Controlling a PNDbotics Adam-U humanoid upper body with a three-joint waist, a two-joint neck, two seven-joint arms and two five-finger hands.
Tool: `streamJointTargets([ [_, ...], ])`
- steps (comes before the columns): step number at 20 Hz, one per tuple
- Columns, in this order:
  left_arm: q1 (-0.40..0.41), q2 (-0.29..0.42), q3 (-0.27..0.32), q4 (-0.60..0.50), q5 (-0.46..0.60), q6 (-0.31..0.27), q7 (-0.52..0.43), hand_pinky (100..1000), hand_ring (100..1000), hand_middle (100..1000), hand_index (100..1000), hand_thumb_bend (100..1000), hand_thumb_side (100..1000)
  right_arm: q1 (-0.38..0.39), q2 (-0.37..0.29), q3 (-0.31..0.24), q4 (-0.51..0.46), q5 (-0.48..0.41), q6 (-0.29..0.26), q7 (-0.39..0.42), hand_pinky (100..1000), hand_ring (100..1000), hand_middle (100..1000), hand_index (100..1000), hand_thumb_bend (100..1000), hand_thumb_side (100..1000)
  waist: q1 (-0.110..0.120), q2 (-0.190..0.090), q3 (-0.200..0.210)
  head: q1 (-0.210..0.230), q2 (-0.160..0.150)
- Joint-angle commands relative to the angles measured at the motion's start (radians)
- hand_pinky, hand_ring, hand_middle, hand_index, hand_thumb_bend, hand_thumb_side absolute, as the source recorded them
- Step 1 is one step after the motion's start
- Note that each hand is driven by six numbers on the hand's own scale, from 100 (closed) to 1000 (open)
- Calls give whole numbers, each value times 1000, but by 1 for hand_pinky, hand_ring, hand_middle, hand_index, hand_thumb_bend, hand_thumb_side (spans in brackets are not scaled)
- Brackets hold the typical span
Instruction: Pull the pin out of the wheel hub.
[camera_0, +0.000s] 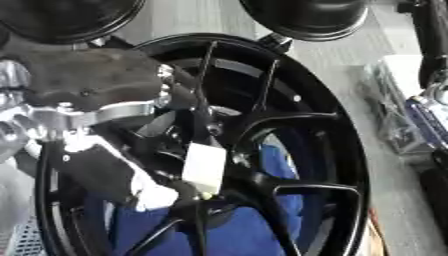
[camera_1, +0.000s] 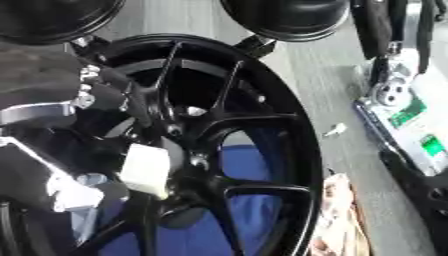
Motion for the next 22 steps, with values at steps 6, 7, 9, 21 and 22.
streamJointTargets([
  [6, -1, -13, -5, -9, -26, 24, -28, 869, 788, 759, 826, 420, 587, -13, -11, -8, -7, 0, 10, -19, 665, 648, 551, 681, 100, 664, -2, -9, -8, 7, 2],
  [7, -1, -16, -4, -9, -27, 26, -29, 869, 788, 761, 827, 419, 588, -12, -10, -8, -7, 0, 9, -19, 665, 648, 551, 681, 100, 665, -2, -8, -9, 8, 2],
  [9, 0, -19, -4, -9, -32, 29, -30, 870, 791, 768, 830, 423, 588, -10, -7, -9, -7, 0, 6, -21, 665, 648, 551, 681, 100, 666, -2, -7, -11, 5, 1],
  [21, 12, -29, -10, -9, -65, 32, -64, 873, 797, 781, 835, 425, 565, 6, 2, -13, -7, -4, -12, -30, 666, 648, 548, 675, 100, 669, -6, -1, -19, -34, -31],
  [22, 12, -29, -11, -9, -67, 31, -66, 873, 797, 781, 835, 425, 561, 7, 3, -13, -7, -4, -12, -30, 666, 648, 548, 675, 100, 669, -6, -1, -18, -28, -29],
])
